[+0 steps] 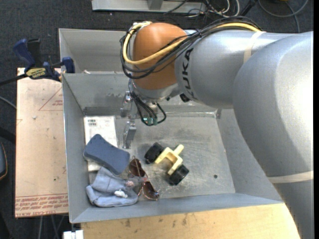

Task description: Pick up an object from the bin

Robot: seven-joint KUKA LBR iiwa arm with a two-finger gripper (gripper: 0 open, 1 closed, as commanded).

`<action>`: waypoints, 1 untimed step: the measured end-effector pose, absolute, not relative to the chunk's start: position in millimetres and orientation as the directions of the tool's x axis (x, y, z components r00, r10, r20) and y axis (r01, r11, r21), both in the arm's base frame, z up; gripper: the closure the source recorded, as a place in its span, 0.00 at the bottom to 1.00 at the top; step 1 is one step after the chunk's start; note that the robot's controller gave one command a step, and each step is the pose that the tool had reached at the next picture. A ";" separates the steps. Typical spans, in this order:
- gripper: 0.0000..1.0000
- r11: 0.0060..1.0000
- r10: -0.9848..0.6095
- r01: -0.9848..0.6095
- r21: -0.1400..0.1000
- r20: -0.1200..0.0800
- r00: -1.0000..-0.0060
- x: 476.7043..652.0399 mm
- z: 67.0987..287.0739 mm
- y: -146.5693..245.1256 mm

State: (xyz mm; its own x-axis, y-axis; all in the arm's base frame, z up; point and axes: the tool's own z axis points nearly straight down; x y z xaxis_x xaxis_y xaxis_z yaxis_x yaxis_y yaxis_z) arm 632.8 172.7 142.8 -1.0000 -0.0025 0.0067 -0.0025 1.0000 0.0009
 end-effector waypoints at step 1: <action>1.00 1.000 0.001 0.001 0.002 -0.001 -1.000 635.1 147.6 171.8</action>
Offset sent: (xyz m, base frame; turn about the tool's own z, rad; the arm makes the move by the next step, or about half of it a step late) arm 0.0000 0.0000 0.0000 0.0000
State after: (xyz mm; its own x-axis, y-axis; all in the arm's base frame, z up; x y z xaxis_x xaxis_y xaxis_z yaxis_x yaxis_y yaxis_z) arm 635.1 171.8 147.6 -1.0000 0.0008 -0.0010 0.0008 1.0000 0.0018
